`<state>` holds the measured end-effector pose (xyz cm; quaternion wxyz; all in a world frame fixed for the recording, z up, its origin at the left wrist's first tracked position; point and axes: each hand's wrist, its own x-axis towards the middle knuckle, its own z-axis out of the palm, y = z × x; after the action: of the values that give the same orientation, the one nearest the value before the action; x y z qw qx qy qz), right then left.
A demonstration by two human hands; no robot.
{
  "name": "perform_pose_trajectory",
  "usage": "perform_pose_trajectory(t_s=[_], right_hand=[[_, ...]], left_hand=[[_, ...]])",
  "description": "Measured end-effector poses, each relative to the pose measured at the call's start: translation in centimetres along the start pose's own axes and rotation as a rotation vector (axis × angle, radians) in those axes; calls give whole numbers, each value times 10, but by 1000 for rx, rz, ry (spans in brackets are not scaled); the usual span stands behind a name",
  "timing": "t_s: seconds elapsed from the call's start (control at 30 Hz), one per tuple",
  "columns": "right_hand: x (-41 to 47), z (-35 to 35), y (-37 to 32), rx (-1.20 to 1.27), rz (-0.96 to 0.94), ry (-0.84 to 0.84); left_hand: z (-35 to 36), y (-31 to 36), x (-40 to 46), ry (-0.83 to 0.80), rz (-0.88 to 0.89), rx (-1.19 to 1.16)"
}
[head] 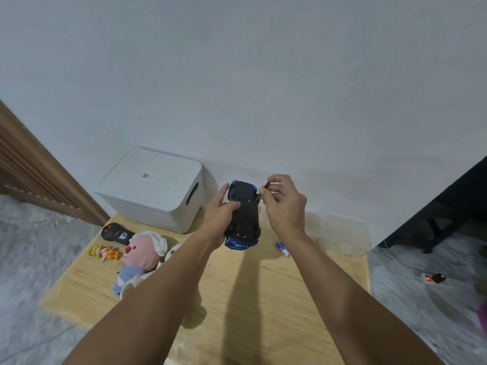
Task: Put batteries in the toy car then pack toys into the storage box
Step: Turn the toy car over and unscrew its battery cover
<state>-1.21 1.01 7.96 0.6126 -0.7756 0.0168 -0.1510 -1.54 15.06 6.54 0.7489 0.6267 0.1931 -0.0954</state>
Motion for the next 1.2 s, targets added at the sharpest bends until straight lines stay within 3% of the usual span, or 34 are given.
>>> perform_pose_trajectory(t_s=[0.8,1.2], right_hand=[[9,0,2,39,-12,-5],[19,-6,-9,-96,-62,-72]], left_hand=[[13,8,-12,-49,26,75],[19,12,-18,-60,28,93]])
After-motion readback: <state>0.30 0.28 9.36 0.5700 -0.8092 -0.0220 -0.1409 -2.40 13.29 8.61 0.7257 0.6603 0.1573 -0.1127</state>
